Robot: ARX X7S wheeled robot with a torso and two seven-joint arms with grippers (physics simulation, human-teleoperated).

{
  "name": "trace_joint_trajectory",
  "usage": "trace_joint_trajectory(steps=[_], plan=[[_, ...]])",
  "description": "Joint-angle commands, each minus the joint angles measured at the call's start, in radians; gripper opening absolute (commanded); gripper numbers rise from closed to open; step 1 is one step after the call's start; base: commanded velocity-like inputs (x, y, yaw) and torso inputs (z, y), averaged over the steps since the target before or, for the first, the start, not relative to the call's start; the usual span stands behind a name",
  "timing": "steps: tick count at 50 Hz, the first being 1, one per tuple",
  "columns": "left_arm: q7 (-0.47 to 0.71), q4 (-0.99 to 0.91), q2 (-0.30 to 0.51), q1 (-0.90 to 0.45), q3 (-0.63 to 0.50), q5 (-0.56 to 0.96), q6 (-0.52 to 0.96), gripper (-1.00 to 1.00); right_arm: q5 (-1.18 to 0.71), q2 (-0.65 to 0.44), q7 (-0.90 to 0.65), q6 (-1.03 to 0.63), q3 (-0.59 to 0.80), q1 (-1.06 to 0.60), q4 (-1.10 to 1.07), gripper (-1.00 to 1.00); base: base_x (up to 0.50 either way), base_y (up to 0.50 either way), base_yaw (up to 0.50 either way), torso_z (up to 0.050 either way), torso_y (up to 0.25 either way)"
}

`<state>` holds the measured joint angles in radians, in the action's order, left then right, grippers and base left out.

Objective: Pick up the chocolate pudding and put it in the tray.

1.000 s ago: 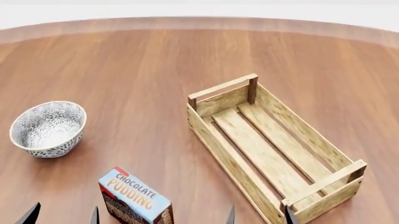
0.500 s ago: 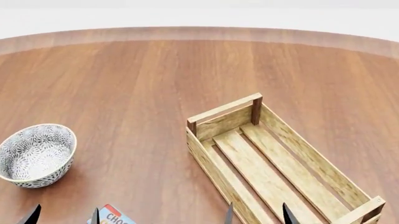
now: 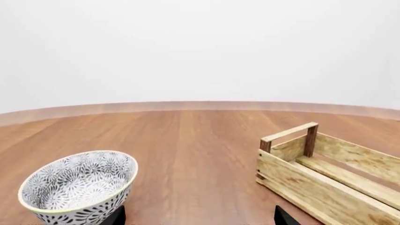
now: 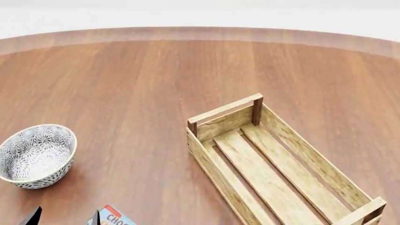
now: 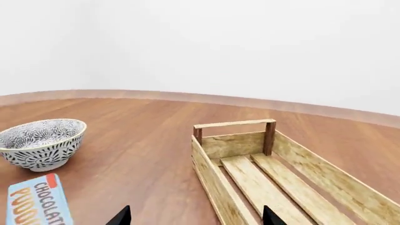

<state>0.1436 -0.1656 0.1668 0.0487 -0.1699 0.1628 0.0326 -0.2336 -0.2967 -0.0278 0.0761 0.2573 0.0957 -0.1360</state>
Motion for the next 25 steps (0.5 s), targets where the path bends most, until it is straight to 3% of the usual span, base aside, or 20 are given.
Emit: trace_joint_trajectory(steps=[1,25], plan=[[0.01,0.006,0.006,-0.003,-0.008,0.002,0.002,1.0,-0.014,-0.053,0.058,0.063,0.018,0.088,-0.022,1.0,0.0,0.0,0.0,0.0,0.0],[0.025,0.022,0.015,-0.001,-0.031,0.0,-0.018,1.0,-0.051,-0.12,0.181,0.156,0.079,0.206,-0.023,1.0,0.0,0.0,0.0,0.0,0.0]])
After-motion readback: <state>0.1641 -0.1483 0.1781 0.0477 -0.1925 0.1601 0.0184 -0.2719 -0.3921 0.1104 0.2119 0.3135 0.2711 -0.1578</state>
